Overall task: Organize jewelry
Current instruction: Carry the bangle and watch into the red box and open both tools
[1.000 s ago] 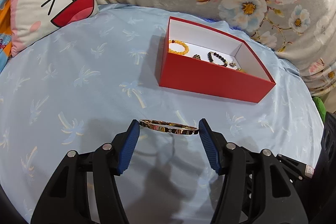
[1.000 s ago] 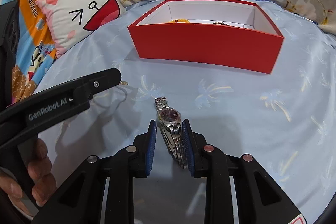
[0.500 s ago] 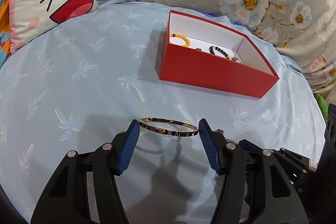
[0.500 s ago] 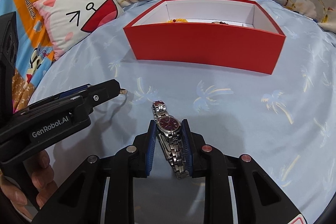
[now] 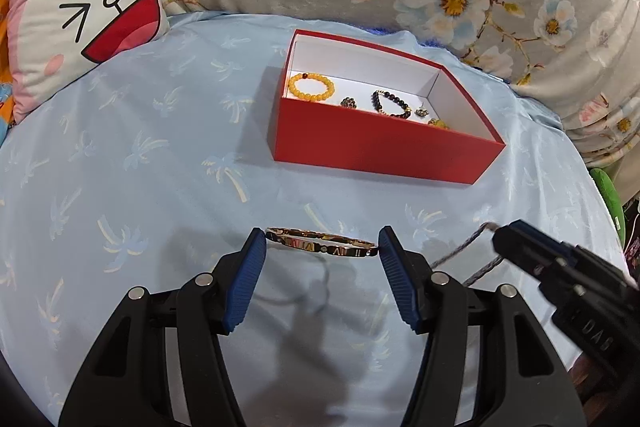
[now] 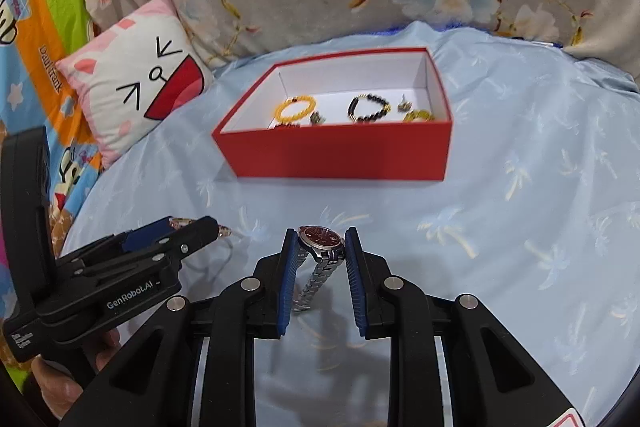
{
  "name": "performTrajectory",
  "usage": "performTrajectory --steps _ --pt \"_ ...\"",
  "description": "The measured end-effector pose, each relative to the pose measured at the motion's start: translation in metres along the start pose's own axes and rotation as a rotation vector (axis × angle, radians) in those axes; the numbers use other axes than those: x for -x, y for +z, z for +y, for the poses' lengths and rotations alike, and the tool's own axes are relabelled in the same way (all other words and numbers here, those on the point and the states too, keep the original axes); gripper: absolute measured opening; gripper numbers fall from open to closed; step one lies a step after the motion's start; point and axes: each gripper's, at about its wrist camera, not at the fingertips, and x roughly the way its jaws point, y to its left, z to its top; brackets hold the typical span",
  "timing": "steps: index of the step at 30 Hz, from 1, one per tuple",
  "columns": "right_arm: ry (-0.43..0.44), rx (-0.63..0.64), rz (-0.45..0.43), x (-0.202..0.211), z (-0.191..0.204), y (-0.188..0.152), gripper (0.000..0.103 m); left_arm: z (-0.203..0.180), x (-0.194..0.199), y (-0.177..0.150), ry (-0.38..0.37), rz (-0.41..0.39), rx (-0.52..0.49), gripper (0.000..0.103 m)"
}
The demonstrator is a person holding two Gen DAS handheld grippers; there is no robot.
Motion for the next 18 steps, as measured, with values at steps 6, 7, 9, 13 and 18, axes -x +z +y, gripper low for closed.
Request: performTrajectory --steps 6,7,9,13,18 --pt "-0.021 -0.024 -0.042 0.010 -0.019 0.022 0.023 -0.013 0.005 0.022 -0.006 -0.020 -0.032 0.056" --pt "-0.024 -0.025 -0.050 0.011 -0.021 0.028 0.023 -0.013 0.005 0.025 -0.005 -0.024 -0.036 0.056" --pt "-0.037 -0.016 -0.066 0.012 -0.024 0.039 0.023 -0.017 0.004 0.037 -0.005 -0.035 -0.047 0.056" --pt "-0.039 -0.006 -0.097 0.011 -0.028 0.066 0.023 -0.024 0.002 0.064 -0.003 -0.067 -0.068 0.056" --pt "-0.031 -0.012 -0.133 0.003 -0.032 0.106 0.023 -0.030 -0.013 0.104 -0.008 -0.087 -0.079 0.056"
